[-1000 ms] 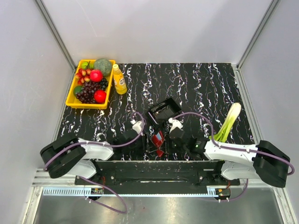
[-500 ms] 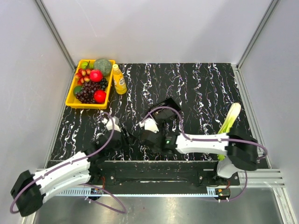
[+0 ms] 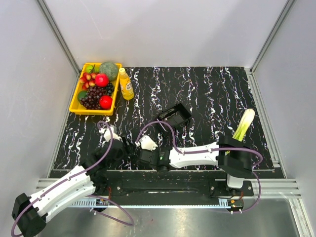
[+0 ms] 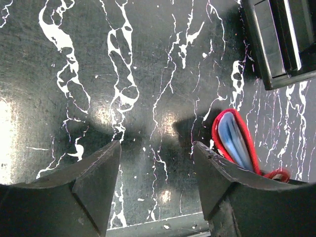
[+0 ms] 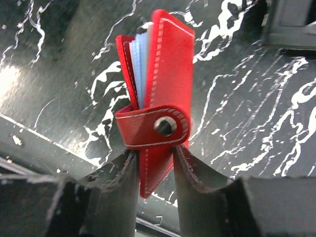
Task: Put the credit cards into the card holder
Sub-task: Close the card holder at the center of the board.
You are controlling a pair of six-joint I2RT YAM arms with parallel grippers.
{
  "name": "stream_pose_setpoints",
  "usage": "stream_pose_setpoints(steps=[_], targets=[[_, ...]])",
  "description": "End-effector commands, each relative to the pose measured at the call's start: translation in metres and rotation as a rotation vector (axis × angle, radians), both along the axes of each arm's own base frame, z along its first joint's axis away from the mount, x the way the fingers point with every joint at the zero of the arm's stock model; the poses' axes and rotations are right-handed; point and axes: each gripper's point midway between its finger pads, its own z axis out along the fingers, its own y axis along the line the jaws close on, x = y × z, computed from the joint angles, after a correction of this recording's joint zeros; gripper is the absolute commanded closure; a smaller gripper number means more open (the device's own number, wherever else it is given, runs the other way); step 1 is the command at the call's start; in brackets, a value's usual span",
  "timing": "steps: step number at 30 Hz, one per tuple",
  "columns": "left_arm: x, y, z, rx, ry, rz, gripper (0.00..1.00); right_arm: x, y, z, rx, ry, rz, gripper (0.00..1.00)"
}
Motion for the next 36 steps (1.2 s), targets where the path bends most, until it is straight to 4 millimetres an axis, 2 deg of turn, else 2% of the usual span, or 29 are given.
stream_pose_setpoints(steps=[1, 2, 5, 7, 11, 13, 15, 17, 18, 19, 21, 24, 27, 32, 36], targets=[[0.005, 0.0, 0.006, -0.009, -0.025, 0.008, 0.35, -0.019, 0.013, -0.007, 0.042, 0.079, 0.024, 0.59], [0.005, -0.001, 0.005, -0.011, -0.022, 0.005, 0.35, -0.021, 0.016, -0.005, 0.065, 0.089, 0.026, 0.52], [0.005, -0.005, 0.004, -0.022, -0.019, -0.008, 0.35, -0.027, 0.027, 0.005, 0.138, 0.121, 0.044, 0.52], [0.005, -0.007, 0.002, -0.02, -0.014, -0.02, 0.34, -0.028, 0.031, 0.02, 0.192, 0.116, 0.044, 0.47], [0.004, -0.011, -0.003, -0.019, 0.001, -0.04, 0.34, -0.029, 0.032, 0.048, 0.289, 0.107, 0.058, 0.39], [0.003, -0.015, -0.005, -0.028, 0.008, -0.053, 0.35, -0.031, 0.029, 0.052, 0.324, 0.113, 0.054, 0.39], [0.002, -0.016, -0.006, -0.033, 0.01, -0.063, 0.35, -0.029, 0.022, 0.052, 0.353, 0.1, 0.023, 0.46], [0.0, -0.017, -0.008, -0.034, 0.013, -0.074, 0.35, -0.031, 0.021, 0.059, 0.416, 0.103, 0.022, 0.48], [-0.001, -0.017, -0.009, -0.038, 0.021, -0.075, 0.35, -0.031, 0.022, 0.06, 0.459, 0.116, 0.011, 0.55], [-0.003, -0.019, -0.011, -0.043, 0.029, -0.087, 0.36, -0.029, 0.021, 0.055, 0.487, 0.142, 0.0, 0.65], [-0.007, -0.021, -0.013, -0.053, 0.042, -0.104, 0.38, -0.019, 0.019, 0.048, 0.527, 0.199, -0.03, 0.78], [-0.013, -0.022, -0.019, -0.072, 0.069, -0.109, 0.39, -0.005, 0.022, 0.044, 0.545, 0.213, -0.034, 0.9], [-0.018, -0.027, -0.022, -0.1, 0.093, -0.121, 0.42, 0.003, 0.03, 0.046, 0.559, 0.196, -0.016, 0.9], [-0.024, -0.041, -0.018, -0.14, 0.111, -0.175, 0.49, 0.027, 0.028, 0.033, 0.575, 0.231, -0.034, 0.89], [-0.034, -0.052, -0.011, -0.16, 0.123, -0.231, 0.49, 0.026, 0.031, 0.02, 0.535, 0.251, -0.008, 0.88]])
